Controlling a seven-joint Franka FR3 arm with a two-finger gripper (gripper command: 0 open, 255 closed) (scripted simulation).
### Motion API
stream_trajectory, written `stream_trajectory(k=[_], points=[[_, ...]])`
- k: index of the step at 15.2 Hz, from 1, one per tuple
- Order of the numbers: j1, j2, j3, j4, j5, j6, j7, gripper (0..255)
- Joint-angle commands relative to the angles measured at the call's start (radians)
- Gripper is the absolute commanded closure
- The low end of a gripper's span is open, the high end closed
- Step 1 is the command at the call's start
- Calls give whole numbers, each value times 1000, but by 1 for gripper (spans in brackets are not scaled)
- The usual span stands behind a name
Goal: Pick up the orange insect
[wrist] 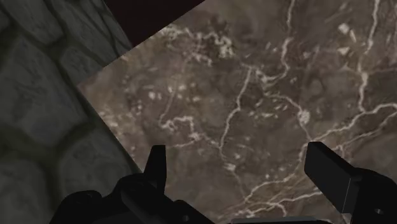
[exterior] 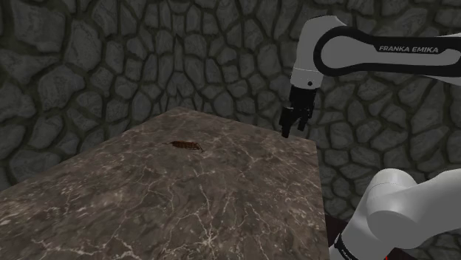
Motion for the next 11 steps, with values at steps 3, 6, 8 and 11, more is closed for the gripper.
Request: stream_trajectory(k=[3, 6, 8, 11], points=[[25, 59, 18, 34, 15, 32, -8, 0], [60, 146, 44, 91, 34, 73, -22, 0], [82, 203, 62, 132, 45, 97, -31, 0], [112, 288, 90, 199, 57, 126, -45, 0]])
